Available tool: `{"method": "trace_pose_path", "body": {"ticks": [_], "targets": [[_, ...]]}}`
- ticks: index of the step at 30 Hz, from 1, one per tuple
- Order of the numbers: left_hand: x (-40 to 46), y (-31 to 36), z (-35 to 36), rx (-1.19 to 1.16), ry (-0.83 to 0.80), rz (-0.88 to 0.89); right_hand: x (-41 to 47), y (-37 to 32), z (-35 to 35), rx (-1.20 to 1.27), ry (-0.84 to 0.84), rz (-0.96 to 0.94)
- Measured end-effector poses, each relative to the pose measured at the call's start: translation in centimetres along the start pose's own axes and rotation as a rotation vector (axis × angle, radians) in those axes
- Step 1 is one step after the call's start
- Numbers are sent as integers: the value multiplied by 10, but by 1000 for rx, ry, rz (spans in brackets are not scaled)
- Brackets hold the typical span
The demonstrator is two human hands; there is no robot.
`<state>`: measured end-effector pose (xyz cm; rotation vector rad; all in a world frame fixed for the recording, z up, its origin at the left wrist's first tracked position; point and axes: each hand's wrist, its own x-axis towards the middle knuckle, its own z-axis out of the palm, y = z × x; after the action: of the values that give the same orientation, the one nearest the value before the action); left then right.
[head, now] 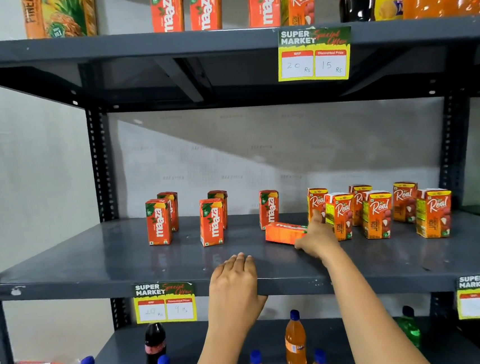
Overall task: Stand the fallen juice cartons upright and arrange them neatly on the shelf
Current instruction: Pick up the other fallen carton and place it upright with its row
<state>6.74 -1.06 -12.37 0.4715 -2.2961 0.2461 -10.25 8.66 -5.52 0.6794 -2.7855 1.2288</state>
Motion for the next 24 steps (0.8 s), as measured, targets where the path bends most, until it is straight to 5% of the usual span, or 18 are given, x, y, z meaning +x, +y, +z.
{"method": "trace_pose_path", "body": {"ticks": [6,12,19,24], "targets": [[3,2,5,7,9,-16,9,13,-8,56,65,-53],[7,17,10,-35,0,-17,15,10,-21,-61,-180,-8],[-2,13,15,-42,0,-27,-12,-39,55,-192,125,113],[0,21,17,-60,-19,-20,6,-26,47,-154,95,58]]}}
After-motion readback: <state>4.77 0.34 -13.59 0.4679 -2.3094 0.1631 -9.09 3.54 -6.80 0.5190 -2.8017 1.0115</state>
